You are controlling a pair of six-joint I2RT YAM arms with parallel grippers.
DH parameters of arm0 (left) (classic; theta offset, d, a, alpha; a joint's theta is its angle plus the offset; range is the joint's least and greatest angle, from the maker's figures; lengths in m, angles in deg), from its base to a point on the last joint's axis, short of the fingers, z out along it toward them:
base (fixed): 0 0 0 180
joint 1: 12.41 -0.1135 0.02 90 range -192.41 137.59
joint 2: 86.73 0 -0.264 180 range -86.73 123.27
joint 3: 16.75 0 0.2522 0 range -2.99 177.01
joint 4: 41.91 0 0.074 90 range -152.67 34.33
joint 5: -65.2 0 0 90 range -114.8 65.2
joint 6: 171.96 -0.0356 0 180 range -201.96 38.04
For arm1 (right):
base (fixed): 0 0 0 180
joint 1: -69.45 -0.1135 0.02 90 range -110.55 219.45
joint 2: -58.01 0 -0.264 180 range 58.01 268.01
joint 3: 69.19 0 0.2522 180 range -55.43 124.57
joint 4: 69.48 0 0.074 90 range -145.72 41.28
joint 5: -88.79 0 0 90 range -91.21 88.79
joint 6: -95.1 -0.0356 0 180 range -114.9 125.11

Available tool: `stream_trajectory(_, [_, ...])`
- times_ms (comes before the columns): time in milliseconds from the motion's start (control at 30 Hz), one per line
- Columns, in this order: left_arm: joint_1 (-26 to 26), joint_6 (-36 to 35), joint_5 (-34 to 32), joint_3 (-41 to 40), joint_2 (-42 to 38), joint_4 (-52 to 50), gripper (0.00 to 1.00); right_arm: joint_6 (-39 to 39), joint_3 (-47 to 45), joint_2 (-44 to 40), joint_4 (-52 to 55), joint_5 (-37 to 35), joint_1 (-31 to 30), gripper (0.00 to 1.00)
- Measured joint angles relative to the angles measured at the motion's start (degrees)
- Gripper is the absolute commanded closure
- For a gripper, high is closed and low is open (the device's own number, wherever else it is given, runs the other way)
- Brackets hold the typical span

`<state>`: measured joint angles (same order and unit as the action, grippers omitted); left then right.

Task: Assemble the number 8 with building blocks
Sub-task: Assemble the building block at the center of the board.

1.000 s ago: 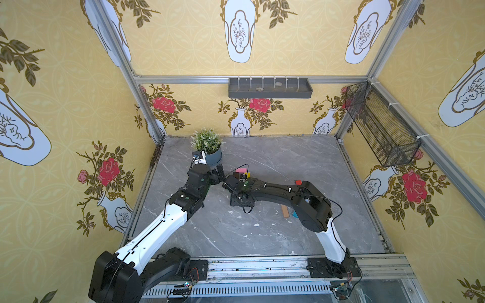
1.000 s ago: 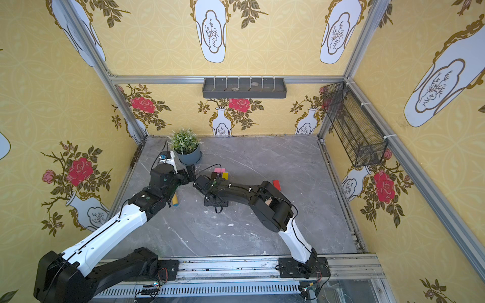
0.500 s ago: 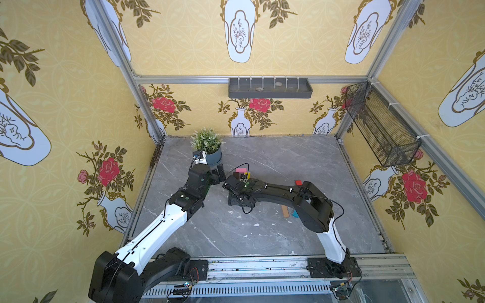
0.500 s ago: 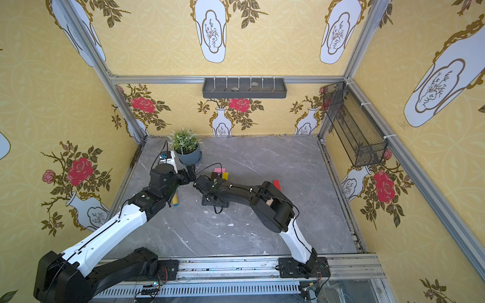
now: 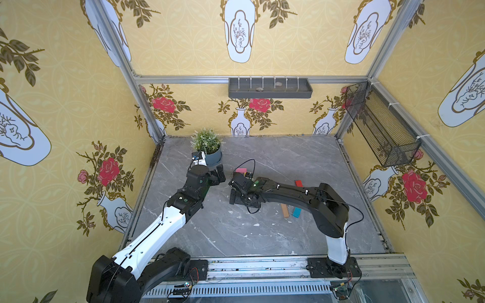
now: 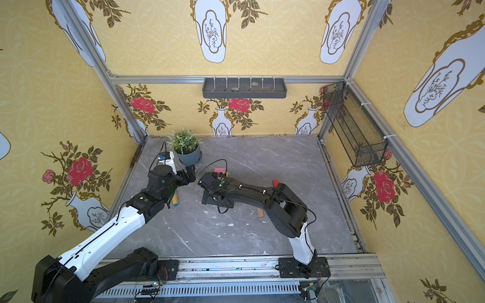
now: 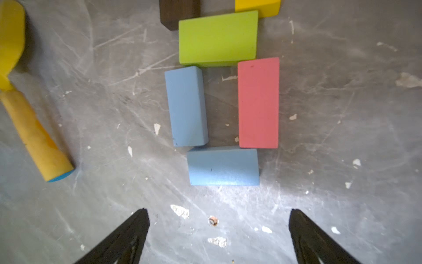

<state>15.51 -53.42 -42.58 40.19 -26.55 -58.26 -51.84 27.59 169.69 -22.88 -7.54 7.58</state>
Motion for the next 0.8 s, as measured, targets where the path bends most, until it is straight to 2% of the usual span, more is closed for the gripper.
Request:
stream_trajectory(200, [0.0,-0.02,0.26,-0.39,-0.61,0.07,0.0,0.63,-4.63,-9.64,-0.42,-1.9,0.63,0.02])
stream_trajectory(367, [0.0,-0.11,1.49,-0.39,0.17,0.5,0.0,2.01,-8.28,-15.72,0.02,-3.85,5.16,0.02])
stream_trajectory(567, [0.0,-0.66,5.14,0.5,2.82,0.5,0.0,4.52,-14.82,-23.56,1.14,-4.72,13.99,0.02])
stream_trajectory(800, [0.31,-1.05,10.25,2.29,6.58,2.19,0.0,7.82,-20.37,-29.59,2.34,-4.22,28.39,0.03])
